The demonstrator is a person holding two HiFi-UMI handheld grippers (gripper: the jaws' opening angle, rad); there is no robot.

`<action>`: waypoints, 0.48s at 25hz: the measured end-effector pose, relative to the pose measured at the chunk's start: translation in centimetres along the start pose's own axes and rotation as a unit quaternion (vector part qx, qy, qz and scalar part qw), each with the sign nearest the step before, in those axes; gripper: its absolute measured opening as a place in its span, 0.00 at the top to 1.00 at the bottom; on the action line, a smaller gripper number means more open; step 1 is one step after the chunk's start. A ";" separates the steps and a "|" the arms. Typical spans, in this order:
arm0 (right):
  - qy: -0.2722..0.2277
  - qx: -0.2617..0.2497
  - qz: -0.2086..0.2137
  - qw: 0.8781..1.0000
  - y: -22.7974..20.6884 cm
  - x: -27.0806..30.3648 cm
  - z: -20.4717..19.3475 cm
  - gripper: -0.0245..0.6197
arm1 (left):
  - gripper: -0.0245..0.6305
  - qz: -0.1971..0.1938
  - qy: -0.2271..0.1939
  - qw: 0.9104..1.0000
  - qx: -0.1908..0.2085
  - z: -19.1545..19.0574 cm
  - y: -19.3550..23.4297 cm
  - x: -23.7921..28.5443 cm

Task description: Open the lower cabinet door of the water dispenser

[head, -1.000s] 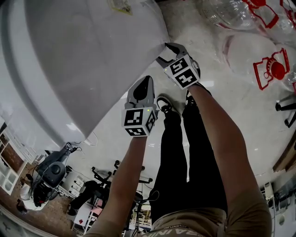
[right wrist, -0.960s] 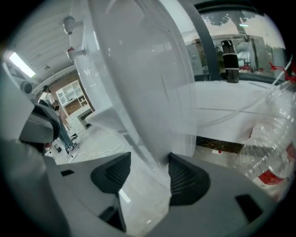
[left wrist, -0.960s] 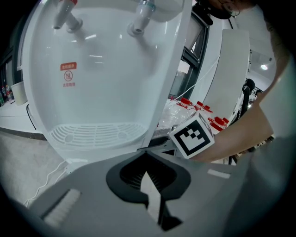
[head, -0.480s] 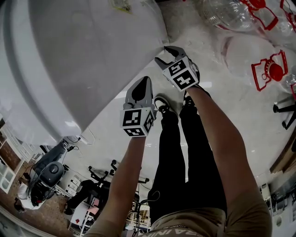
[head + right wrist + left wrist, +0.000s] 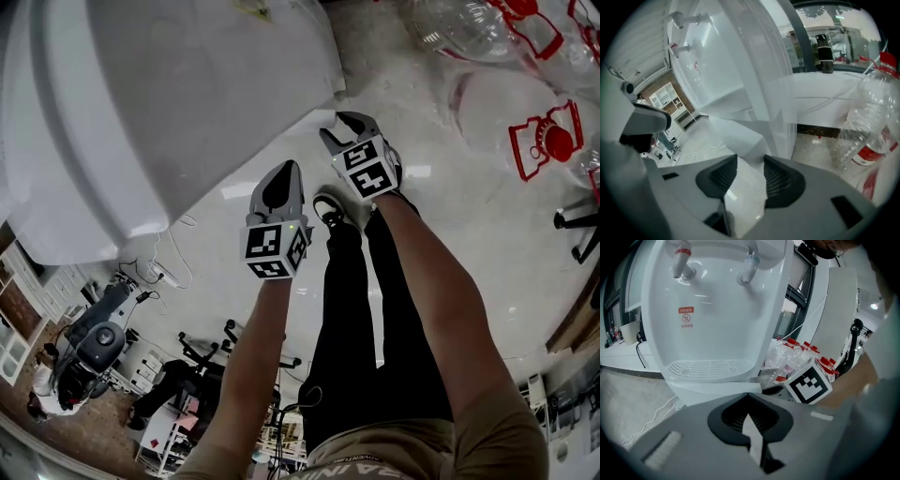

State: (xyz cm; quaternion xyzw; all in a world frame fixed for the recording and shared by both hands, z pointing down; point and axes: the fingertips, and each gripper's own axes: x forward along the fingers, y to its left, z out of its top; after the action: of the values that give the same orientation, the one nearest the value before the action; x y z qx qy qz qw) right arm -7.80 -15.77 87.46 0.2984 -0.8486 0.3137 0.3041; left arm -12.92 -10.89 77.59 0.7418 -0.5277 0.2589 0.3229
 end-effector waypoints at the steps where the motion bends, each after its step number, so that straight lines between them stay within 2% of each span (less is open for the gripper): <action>1: 0.002 0.007 0.000 1.000 0.3 -0.1 -0.3 0.69 | 0.96 0.002 0.001 1.000 -0.003 -0.2 0.0 -0.2; 12: 0.008 0.065 -0.046 0.997 3.2 -0.6 -2.9 0.69 | 0.96 0.000 -0.009 1.000 -0.012 -1.6 0.5 -2.4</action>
State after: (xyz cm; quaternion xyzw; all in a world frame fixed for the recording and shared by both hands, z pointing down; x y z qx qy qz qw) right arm -8.72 -11.54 87.67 0.3538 -0.8091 0.3562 0.3055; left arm -14.21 -8.38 77.02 0.7400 -0.5339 0.2459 0.3270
